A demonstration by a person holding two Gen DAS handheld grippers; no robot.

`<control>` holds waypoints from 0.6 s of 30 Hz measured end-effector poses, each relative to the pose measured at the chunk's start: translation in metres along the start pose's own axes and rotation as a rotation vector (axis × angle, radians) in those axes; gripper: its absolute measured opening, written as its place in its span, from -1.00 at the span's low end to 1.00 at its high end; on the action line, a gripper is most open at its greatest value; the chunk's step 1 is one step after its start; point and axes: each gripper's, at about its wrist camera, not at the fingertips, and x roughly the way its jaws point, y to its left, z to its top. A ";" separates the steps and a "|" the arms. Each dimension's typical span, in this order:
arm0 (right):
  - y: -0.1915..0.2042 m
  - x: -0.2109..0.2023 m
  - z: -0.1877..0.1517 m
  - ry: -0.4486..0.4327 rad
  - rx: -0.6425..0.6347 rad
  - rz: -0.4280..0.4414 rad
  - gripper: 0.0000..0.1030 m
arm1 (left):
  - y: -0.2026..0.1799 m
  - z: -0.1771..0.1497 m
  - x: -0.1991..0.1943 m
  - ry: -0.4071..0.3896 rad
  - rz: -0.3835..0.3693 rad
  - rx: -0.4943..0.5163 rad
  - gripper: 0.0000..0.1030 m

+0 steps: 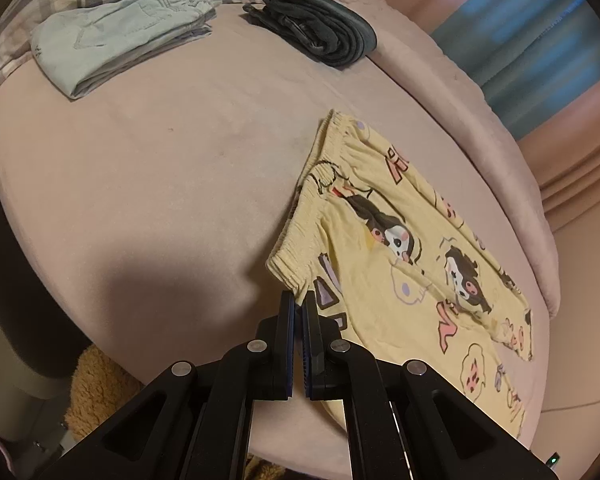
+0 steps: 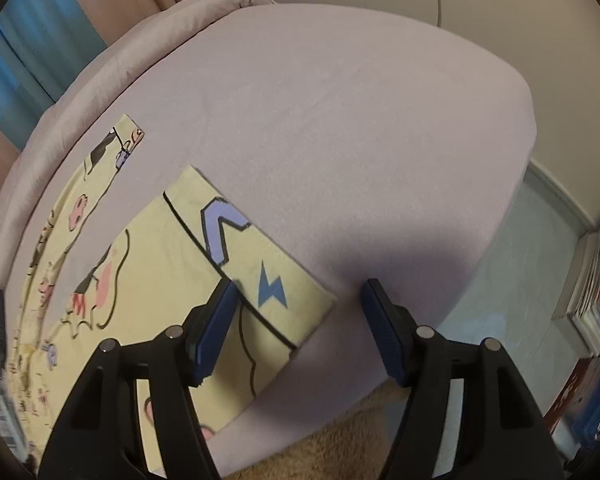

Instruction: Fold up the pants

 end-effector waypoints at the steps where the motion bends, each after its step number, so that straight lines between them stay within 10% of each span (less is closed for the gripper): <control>1: 0.001 -0.001 0.001 -0.015 -0.012 0.000 -0.25 | 0.001 0.001 -0.002 -0.003 0.000 -0.001 -0.96; 3: 0.003 -0.005 0.006 -0.031 -0.016 0.019 -0.87 | 0.001 0.002 -0.007 -0.013 0.003 -0.008 -0.96; 12: 0.003 -0.056 0.021 -0.157 0.025 0.037 -0.91 | 0.004 -0.002 -0.024 -0.015 0.054 0.027 -0.96; 18: -0.003 -0.028 0.011 -0.088 0.016 -0.028 -0.90 | 0.019 -0.010 0.000 0.044 0.144 0.015 -0.96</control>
